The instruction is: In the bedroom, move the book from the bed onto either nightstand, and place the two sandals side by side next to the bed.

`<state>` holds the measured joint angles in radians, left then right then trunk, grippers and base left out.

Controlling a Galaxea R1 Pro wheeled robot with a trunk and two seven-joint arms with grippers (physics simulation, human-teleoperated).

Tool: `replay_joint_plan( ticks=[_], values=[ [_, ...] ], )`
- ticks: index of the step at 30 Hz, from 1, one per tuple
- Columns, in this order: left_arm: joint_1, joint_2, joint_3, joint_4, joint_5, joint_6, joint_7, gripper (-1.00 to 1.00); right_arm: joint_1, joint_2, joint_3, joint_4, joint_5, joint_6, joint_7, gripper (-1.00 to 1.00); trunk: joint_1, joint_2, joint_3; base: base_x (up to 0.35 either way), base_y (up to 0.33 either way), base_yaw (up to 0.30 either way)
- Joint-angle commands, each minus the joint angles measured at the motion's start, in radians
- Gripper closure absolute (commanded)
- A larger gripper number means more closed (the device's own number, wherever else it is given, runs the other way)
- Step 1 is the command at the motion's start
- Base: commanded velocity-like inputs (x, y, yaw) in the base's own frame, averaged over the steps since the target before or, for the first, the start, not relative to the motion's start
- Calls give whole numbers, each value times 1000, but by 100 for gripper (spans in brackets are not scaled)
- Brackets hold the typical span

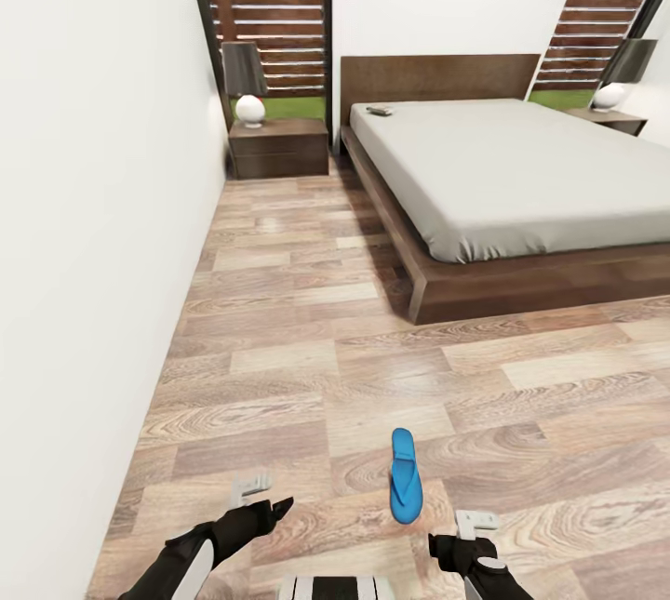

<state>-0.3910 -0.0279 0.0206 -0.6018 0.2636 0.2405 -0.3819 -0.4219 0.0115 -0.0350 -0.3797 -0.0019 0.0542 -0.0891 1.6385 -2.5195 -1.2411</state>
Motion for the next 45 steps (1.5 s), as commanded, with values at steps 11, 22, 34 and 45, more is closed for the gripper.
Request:
replay_joint_plan(
  ticks=[11, 22, 34, 45],
  values=[
    [0, 5, 6, -3, 13, 11, -9, -100, 0, 1, -4, -2, -1, 6, -1, -100, 0, -1, -5, 0, 0, 0],
    [0, 43, 92, -6, 23, 9, -28, -100, 0, 18, -4, -2, 1, 5, -1, -100, 0, -1, -5, 56, 0, 0],
    [0, 42, 97, -6, 25, 7, -29, -100, 0, 19, -3, -2, 8, -2, 5, -100, 0, -1, -5, 94, 0, 0],
    [0, 39, 96, -4, 23, 1, -26, -100, 0, 19, -3, -2, 10, -5, 5, -100, 0, -1, -5, 95, 0, 0]
  ],
)
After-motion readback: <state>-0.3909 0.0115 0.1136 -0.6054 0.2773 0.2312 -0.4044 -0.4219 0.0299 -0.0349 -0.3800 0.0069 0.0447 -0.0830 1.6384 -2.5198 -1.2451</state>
